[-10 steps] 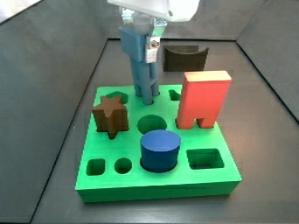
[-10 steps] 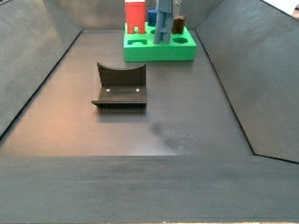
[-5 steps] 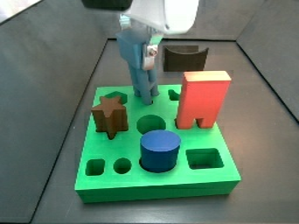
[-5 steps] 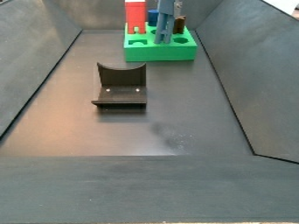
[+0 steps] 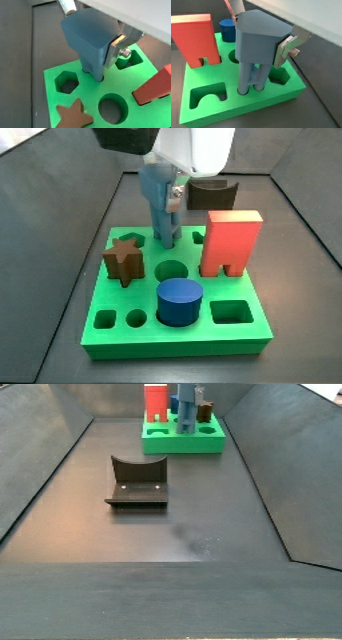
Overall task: Pick up the 3 prong object. Move up. Rotate the 3 prong object. Place the 3 prong object on the fixture. Regrasp the 3 prong object. Move to above the board. Insert the 3 prong object.
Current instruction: Insert the 3 prong object.
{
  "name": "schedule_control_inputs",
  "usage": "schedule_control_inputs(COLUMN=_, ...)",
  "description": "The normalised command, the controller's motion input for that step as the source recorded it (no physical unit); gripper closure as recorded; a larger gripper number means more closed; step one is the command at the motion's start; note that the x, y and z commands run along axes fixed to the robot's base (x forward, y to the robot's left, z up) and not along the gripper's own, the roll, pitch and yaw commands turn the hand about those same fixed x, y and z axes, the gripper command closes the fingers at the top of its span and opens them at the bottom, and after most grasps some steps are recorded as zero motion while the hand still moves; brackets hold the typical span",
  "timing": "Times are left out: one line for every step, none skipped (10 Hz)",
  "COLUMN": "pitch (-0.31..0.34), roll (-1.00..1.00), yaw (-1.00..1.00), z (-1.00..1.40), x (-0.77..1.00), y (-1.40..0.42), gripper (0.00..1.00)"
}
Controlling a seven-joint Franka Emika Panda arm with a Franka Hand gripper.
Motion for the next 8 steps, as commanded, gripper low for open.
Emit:
schedule_control_inputs(pitch=0.194, roll=-0.03, yaw=-0.29, z=-0.79, x=0.77, y=0.30, gripper=1.00)
schedule_control_inputs(pitch=0.197, roll=-0.03, yaw=-0.32, z=-0.79, x=0.71, y=0.30, gripper=1.00)
schedule_control_inputs(pitch=0.200, roll=0.07, yaw=-0.25, z=-0.81, x=0.79, y=0.20, gripper=1.00)
schedule_control_inputs(pitch=0.204, roll=0.17, yaw=-0.18, z=-0.73, x=0.69, y=0.14, gripper=1.00)
schedule_control_inputs(pitch=0.127, roll=0.15, yaw=0.00, z=-0.22, x=0.12, y=0.00, gripper=1.00)
schedule_control_inputs(pitch=0.000, roll=0.02, yaw=0.00, z=0.00, x=0.00, y=0.00, gripper=1.00)
schedule_control_inputs(pitch=0.000, roll=0.09, yaw=0.00, z=-0.03, x=0.00, y=0.00, gripper=1.00)
schedule_control_inputs(pitch=0.000, roll=0.00, yaw=0.00, z=0.00, x=0.00, y=0.00, gripper=1.00)
